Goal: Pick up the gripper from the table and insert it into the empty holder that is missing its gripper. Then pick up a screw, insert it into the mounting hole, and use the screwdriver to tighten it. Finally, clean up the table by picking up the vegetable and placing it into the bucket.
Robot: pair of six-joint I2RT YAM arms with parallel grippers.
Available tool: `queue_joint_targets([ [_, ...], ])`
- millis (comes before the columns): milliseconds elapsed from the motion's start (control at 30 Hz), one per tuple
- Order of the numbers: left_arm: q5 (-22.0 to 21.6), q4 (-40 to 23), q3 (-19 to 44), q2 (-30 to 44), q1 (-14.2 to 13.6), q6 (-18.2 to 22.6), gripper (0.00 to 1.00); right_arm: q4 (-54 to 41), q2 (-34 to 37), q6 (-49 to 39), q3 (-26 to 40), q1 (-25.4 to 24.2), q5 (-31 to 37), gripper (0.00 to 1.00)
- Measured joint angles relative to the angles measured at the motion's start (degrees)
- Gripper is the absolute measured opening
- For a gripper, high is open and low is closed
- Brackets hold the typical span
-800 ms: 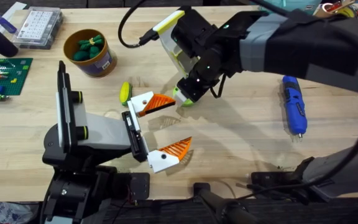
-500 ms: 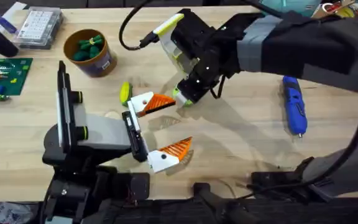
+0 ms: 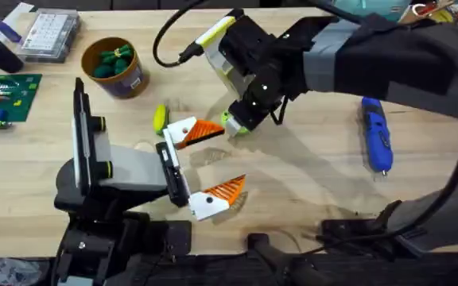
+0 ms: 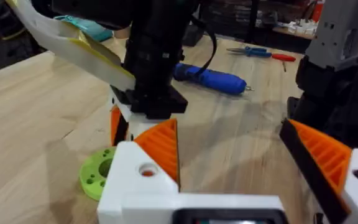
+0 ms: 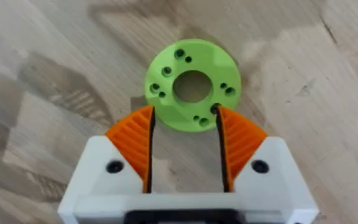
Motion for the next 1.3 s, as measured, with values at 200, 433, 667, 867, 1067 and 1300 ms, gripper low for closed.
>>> queue_joint_targets([
  [200,0.0,0.0,0.0,0.0,0.0,0.0,0.987,0.04,0.0,-0.04,0.0,-0.21,0.27,0.53],
  [433,0.0,0.0,0.0,0.0,0.0,0.0,0.987,0.13,0.01,0.28,0.0,-2.58,-0.13,0.53],
  [667,-0.02,0.0,0.0,0.0,0.0,0.0,0.987,0.56,1.42,0.5,0.0,-3.14,-0.84,0.53],
  [867,-0.02,0.0,0.0,0.0,0.0,0.0,0.987,1.15,2.64,0.51,0.0,-2.89,-1.1,0.53],
  [1067,-0.02,-0.02,0.0,0.0,0.0,0.0,0.987,1.49,2.64,0.74,0.0,-2.89,-1.09,0.438],
  [1300,-0.02,-0.02,0.0,0.0,0.0,0.0,0.987,1.49,2.64,1.09,0.0,-2.89,-1.1,0.024],
])
